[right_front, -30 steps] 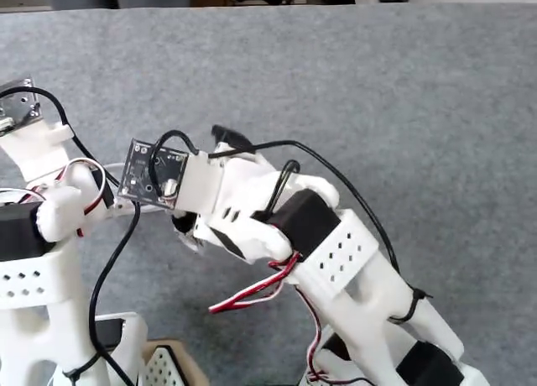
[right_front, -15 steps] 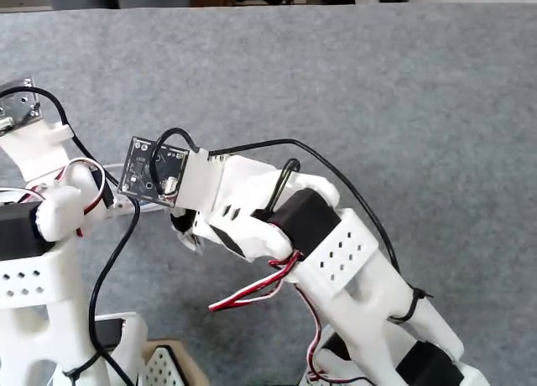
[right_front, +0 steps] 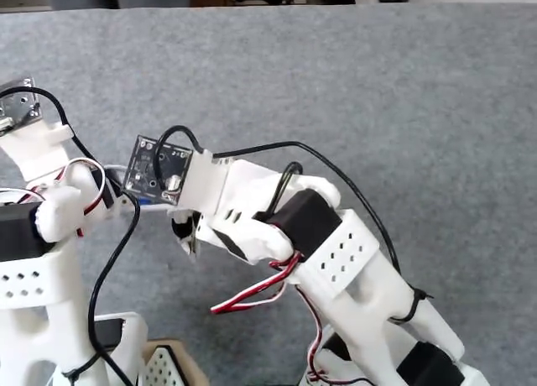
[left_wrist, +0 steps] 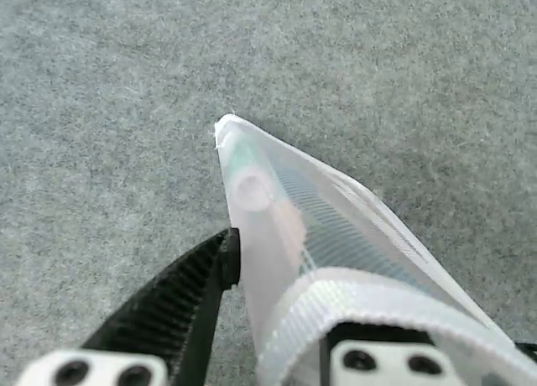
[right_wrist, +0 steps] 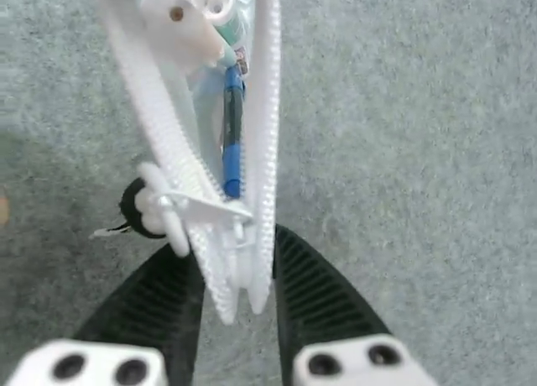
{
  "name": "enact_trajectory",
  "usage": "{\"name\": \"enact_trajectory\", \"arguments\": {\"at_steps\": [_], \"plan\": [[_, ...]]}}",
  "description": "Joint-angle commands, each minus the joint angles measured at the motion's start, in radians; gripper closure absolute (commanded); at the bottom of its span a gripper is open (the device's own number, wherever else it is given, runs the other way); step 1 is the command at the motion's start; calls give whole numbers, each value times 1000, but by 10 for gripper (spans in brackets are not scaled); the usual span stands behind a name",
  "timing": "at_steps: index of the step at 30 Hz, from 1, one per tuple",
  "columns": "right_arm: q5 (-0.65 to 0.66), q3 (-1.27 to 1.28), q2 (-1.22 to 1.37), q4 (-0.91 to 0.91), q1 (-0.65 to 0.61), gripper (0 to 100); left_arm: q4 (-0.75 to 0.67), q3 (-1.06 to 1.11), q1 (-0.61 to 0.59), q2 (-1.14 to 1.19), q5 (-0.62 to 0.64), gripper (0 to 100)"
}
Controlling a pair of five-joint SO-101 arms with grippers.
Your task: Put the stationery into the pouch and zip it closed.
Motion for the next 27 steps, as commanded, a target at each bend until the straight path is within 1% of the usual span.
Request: {"name": "enact_trajectory", "arguments": {"at_steps": [1,3,6,15,21,24,27], "plan": [[-38,-53,4,-2,-2,986,48,-134,108,-21,-2,814],[-64,-54,5,-18,17,986,46,-182,159,-23,-2,812],[-95,-54,5,-32,60,986,46,-225,180,-23,-2,812],[-173,-54,5,-32,209,986,46,-321,185,-64,-5,811],[-224,-56,-2,-20,269,986,46,-315,183,-91,-8,811],[-230,-105,-4,38,292,986,46,-312,179,-83,-8,811],[-229,-222,-4,132,295,986,46,-255,179,-81,-9,811]]}}
